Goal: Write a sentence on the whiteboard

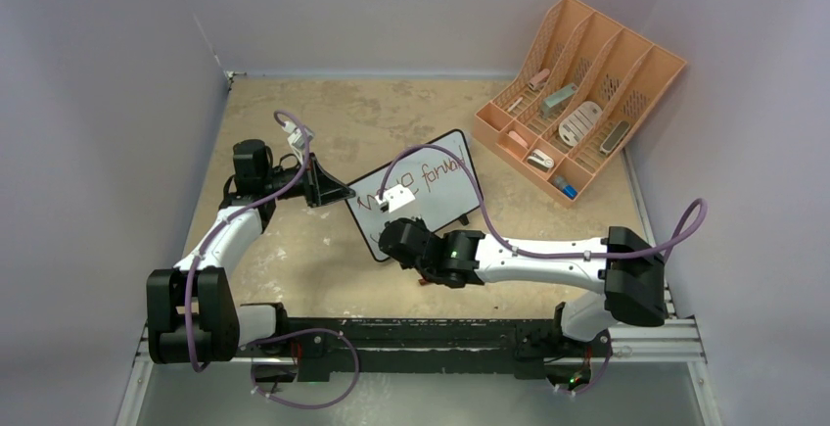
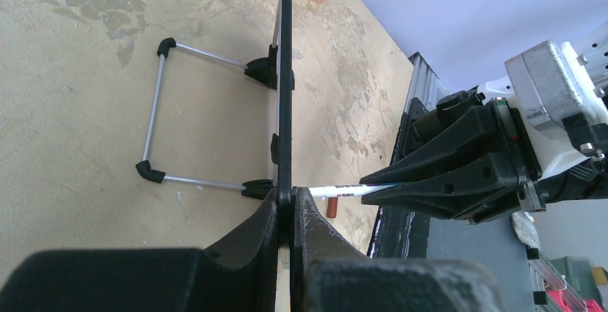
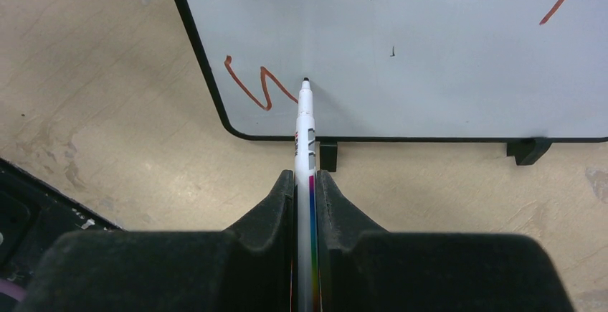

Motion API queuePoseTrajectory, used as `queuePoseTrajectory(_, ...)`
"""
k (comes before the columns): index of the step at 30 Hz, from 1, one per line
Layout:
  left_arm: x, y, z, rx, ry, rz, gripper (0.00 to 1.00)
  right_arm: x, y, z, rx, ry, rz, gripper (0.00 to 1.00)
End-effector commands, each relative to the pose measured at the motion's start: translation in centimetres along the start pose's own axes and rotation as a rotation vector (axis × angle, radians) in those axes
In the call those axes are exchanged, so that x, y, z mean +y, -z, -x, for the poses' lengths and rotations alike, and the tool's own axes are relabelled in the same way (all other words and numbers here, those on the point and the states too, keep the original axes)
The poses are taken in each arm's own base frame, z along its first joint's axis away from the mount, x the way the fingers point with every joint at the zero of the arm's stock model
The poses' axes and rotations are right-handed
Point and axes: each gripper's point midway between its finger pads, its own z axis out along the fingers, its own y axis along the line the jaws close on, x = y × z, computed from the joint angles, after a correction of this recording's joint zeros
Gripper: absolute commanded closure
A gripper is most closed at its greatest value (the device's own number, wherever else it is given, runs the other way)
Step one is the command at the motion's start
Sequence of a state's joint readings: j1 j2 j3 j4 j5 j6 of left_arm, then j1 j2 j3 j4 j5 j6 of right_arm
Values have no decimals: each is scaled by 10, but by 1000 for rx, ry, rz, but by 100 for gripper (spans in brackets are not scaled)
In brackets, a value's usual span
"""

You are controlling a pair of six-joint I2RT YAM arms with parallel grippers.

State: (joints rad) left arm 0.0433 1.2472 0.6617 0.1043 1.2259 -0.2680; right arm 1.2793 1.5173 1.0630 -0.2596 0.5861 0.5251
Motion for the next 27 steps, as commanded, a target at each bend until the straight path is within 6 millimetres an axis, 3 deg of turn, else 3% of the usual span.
queuePoseTrajectory(1,0,-1,9,-9,-46,1,100,-1,8,37,-90,-38,-8,100)
queuePoseTrajectory(20,1,-1,9,-8,-43,4,100,-9,6,56,-132,-58,-17,100)
queuePoseTrajectory(27,2,-1,9,-9,-46,8,100,-7,17,63,-150,-66,24,100)
